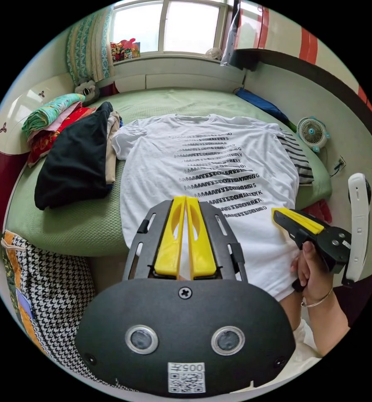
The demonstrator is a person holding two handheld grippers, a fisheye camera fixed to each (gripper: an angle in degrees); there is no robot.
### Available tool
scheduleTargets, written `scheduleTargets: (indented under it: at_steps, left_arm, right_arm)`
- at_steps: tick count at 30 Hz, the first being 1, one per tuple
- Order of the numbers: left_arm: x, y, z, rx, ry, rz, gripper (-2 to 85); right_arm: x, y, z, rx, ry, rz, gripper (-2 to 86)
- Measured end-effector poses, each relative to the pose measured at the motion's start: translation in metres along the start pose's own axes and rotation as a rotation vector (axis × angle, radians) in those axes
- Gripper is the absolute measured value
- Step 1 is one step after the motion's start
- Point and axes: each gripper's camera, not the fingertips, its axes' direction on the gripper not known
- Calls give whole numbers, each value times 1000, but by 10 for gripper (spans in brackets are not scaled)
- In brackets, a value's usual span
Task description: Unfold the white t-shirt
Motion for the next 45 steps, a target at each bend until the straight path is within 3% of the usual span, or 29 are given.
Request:
scheduleTargets:
  at_steps: [24,35,39,42,45]
  left_arm:
    - [-60,-22,31,3,104,-21,-6]
    - [-106,-30,30,20,146,-105,-6]
    - [-140,-53,3,159,104,-164,-6]
    - [-170,-85,-14,267,47,-221,-4]
    - [-200,-120,-15,369,-4,-289,3]
  right_arm:
    - [-8,-40,43,-23,29,-47,-13]
    - [40,-60,66,-38,-157,10,-12]
    - [47,-69,68,-27,-269,-21,-12]
    - [48,-85,37,153,-393,-102,-10]
    - [41,-119,-1,473,-523,-242,-1]
